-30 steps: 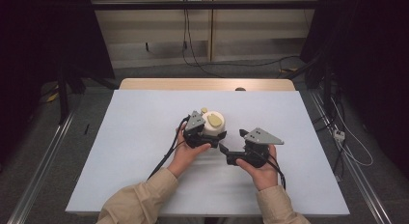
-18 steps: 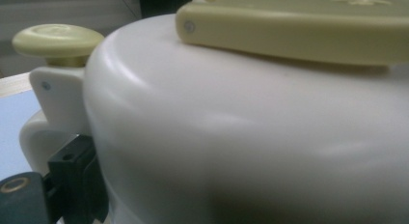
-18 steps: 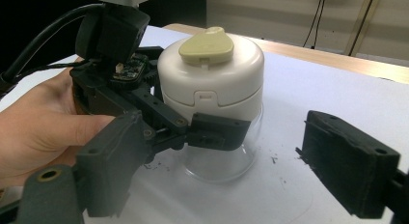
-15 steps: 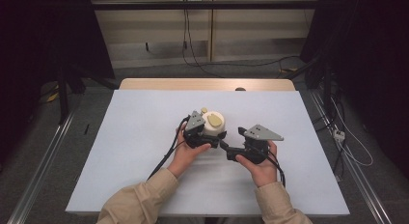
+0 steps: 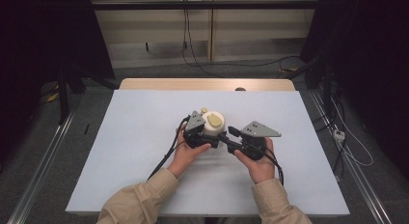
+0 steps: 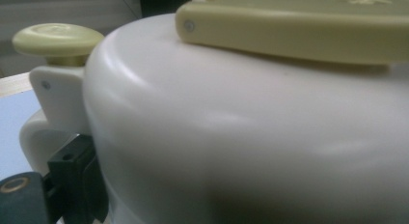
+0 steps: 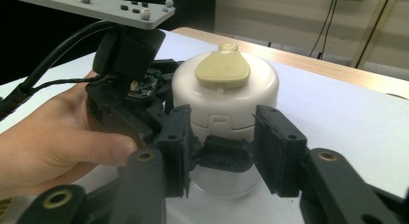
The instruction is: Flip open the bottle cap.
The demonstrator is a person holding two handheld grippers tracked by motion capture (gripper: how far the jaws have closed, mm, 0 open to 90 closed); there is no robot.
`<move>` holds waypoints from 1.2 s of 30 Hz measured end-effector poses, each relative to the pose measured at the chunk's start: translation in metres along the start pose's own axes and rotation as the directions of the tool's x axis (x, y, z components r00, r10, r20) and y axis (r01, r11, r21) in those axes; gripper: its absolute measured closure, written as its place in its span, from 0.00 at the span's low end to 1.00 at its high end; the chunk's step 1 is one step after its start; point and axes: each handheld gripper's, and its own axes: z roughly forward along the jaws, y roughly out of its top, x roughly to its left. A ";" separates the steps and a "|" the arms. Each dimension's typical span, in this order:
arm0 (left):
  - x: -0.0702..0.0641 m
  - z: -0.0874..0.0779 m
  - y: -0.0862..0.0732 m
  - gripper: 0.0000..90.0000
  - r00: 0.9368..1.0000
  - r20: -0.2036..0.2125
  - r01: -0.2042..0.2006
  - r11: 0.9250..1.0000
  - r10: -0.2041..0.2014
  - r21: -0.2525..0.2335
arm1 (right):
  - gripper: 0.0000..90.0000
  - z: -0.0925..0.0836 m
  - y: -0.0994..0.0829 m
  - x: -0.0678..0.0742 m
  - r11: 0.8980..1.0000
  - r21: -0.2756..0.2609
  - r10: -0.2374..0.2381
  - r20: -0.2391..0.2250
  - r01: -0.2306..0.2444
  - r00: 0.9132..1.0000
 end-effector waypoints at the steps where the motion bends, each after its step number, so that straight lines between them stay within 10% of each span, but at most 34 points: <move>1: 0.000 0.000 0.000 0.07 1.000 0.000 -0.002 1.000 0.002 0.000 | 0.68 0.000 0.001 0.000 1.000 0.001 0.004 -0.002 -0.004 1.000; 21: 0.000 0.000 0.000 0.06 1.000 -0.002 -0.002 1.000 0.002 0.001 | 1.00 0.009 0.011 0.002 0.997 0.079 0.026 -0.020 -0.024 0.999; 36: 0.000 0.000 0.000 0.06 1.000 -0.002 -0.002 1.000 0.002 0.001 | 1.00 0.016 0.018 0.000 0.992 0.123 0.036 0.014 -0.037 0.999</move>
